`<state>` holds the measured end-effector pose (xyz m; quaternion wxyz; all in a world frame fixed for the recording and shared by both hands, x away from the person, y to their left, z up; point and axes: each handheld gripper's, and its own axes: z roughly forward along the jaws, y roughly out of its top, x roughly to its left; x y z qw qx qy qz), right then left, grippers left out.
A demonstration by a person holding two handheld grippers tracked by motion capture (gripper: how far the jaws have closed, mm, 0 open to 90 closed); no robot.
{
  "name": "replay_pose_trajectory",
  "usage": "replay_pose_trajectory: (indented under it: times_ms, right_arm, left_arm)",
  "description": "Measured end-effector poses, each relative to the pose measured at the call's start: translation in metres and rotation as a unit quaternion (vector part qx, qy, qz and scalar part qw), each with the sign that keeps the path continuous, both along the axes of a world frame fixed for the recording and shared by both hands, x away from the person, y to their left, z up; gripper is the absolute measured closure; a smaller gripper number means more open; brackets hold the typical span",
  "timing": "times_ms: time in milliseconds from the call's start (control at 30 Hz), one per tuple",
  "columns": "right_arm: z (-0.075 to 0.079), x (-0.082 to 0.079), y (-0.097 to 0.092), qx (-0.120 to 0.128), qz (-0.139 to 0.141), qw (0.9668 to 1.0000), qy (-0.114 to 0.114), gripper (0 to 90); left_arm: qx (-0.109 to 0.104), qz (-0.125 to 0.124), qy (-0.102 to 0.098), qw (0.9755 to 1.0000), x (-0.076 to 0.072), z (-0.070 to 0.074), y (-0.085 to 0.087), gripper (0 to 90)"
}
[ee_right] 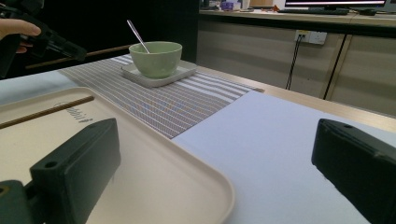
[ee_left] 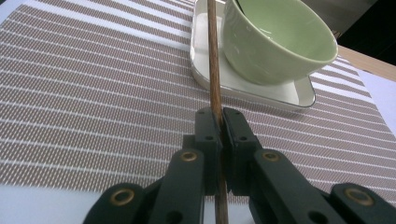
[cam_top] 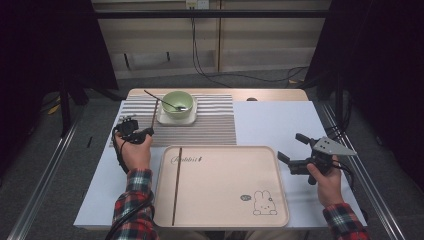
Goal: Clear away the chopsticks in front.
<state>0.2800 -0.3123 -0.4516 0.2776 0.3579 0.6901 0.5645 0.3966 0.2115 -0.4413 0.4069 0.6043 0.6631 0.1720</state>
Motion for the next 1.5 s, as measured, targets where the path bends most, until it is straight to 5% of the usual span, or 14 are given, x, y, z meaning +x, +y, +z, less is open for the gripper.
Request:
replay_pose_trajectory:
  times_ms: [200, 500, 1067, 1500]
  right_arm:
    - [0.000, 0.001, 0.000, 0.000, -0.001, 1.0000, -0.003, 0.8]
    - [0.000, 0.001, 0.001, 0.001, 0.004, 1.0000, -0.003, 0.8]
    - [0.001, 0.001, 0.001, 0.000, 0.004, 1.0000, -0.004, 0.8]
    - [0.001, 0.001, 0.001, 0.002, 0.002, 1.0000, -0.005, 0.8]
  left_arm:
    - [0.019, 0.002, -0.012, 0.9997, -0.013, 0.002, 0.001, 85.8]
    - [-0.010, 0.004, -0.012, 0.9999, -0.032, 0.000, 0.002, 85.9]
    - [-0.001, 0.010, -0.014, 0.9998, -0.062, -0.003, 0.000, 85.8]
    - [-0.028, 0.017, -0.021, 0.9992, -0.081, -0.008, -0.005, 85.8]
